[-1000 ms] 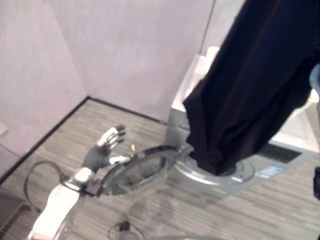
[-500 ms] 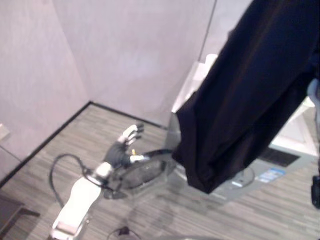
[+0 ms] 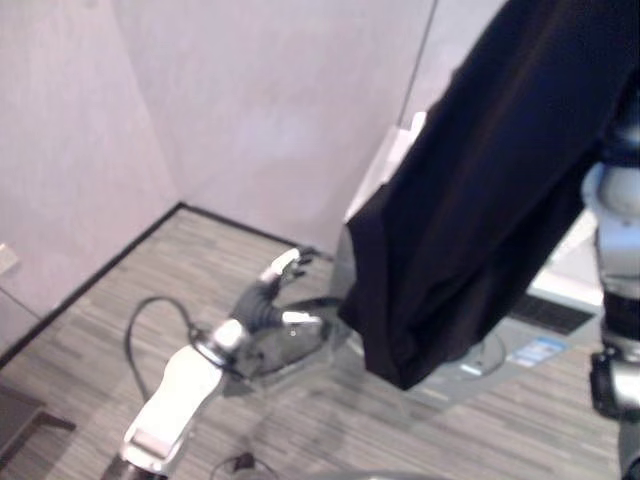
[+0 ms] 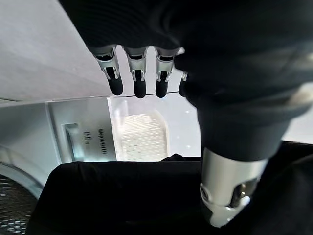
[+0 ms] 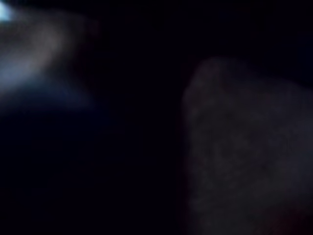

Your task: Grab the laundry basket,head to the washer,open it,put in the laundry and shut it.

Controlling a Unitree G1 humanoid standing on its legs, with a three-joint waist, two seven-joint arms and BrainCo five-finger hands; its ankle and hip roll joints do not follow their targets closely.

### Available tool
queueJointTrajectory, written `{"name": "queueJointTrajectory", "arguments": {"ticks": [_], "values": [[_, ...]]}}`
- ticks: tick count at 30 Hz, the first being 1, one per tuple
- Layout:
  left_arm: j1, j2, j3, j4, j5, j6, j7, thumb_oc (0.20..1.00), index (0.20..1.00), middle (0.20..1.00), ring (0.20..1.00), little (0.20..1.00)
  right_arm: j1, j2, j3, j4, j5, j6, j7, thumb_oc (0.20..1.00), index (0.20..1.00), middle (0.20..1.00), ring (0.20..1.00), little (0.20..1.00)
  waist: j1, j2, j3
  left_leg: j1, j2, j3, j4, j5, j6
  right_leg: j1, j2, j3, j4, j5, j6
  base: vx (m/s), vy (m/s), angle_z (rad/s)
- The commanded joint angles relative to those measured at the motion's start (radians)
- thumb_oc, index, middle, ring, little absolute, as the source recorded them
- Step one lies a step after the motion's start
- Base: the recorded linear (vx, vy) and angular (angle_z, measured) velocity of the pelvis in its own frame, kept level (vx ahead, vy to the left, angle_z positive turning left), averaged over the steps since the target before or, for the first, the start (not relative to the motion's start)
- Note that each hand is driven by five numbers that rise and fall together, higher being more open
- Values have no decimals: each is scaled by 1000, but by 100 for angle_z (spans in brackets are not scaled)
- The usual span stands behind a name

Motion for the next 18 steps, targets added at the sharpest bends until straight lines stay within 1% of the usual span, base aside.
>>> {"name": "queueJointTrajectory", "arguments": {"ticks": [1,6,10,18], "values": [[-113,-13,-17,39,53,-63,29,1000,1000,1000,1000,1000,-63,-26,-56,25,40,13,-22,200,200,200,200,200,1,48,-30,92,19,31,18,-112,31,33,75,-1,7,-81,-38,-19,-16,-3],[-149,-49,-51,142,78,-78,69,1000,1000,1000,1000,1000,-35,24,-41,29,62,4,-20,200,200,200,200,200,-14,50,-43,90,21,43,14,-112,33,15,77,17,7,-72,-38,-15,-13,-3],[-177,-67,-75,171,80,-87,85,1000,1000,1000,1000,1000,-31,51,-35,38,70,0,-28,200,200,200,200,200,-19,53,-51,91,20,54,14,-114,34,9,77,26,7,-70,-38,-7,-4,-8],[-307,-115,-148,257,125,-100,132,1000,1000,1000,1000,1000,-29,103,-1,54,82,-8,-38,200,200,200,200,200,-35,55,-57,88,16,59,13,-115,35,3,72,31,8,-65,-37,0,1,0]]}}
